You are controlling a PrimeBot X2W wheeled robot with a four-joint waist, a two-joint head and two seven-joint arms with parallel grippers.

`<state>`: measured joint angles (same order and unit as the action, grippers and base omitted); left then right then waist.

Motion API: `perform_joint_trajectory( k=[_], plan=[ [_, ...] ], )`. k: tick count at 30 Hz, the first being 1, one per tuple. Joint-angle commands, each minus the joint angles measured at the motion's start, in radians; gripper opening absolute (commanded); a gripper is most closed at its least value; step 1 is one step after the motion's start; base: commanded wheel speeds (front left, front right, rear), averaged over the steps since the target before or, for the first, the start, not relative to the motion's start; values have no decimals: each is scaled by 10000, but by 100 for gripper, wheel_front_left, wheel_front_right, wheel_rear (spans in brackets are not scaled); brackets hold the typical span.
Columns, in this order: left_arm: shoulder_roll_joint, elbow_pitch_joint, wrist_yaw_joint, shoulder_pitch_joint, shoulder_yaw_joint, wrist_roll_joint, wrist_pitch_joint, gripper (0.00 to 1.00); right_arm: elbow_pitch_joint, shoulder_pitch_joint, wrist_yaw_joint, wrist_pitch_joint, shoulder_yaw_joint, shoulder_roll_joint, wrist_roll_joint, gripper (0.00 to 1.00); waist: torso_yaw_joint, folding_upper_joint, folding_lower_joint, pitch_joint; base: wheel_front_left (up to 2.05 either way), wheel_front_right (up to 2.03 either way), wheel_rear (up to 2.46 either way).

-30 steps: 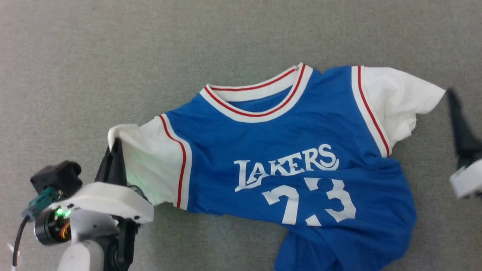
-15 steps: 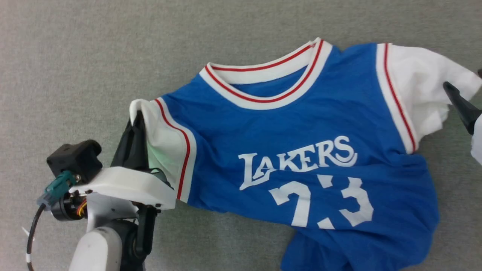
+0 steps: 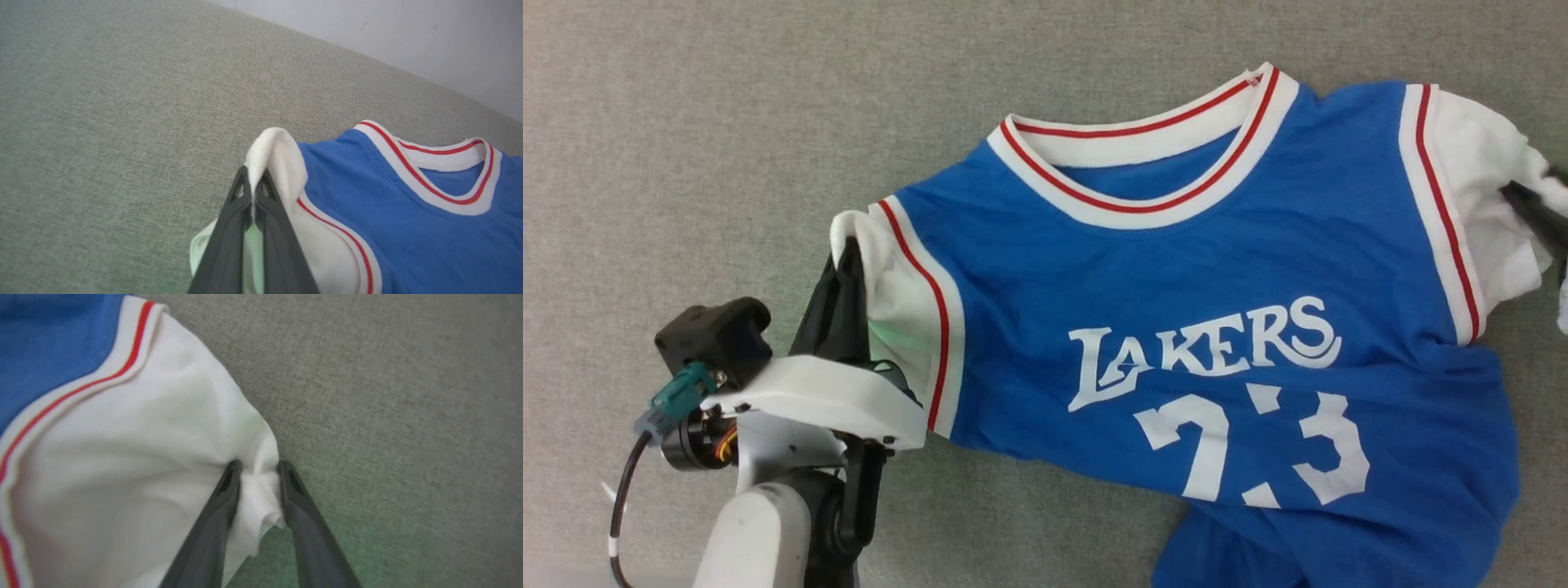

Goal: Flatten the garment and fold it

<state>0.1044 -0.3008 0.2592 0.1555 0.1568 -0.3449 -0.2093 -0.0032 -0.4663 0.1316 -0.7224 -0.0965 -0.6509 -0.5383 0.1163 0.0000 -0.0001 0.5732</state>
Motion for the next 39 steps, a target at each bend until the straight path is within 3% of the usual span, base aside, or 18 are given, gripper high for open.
perform_joint_trajectory(
  k=[1,8,17,23,32,39],
  plan=[
    [-6,84,26,212,3,-54,61,0,668,480,-9,-568,-300,338,-155,0,-53,0,1,-138,0,0,0],
    [64,284,-38,209,-51,-201,53,0,872,659,-9,-371,150,803,-205,0,-200,0,1,-710,0,0,0],
    [272,163,-429,640,-59,-427,160,0,41,387,-9,2312,1405,2467,1,0,-540,0,1,-2375,0,0,0],
    [502,176,-783,2109,-15,-415,16,0,-699,-257,-9,3274,1695,3189,450,0,-794,0,1,-3505,0,0,0],
    [818,1336,-1169,4788,-15,-299,-318,0,-1052,-1915,-9,3159,1195,3462,936,0,-1025,0,1,-4338,0,0,0],
    [1141,2959,-1383,7548,38,-73,-988,0,-274,-4226,-9,2908,754,3654,1233,0,-1203,0,1,-4605,0,0,0]
  ],
)
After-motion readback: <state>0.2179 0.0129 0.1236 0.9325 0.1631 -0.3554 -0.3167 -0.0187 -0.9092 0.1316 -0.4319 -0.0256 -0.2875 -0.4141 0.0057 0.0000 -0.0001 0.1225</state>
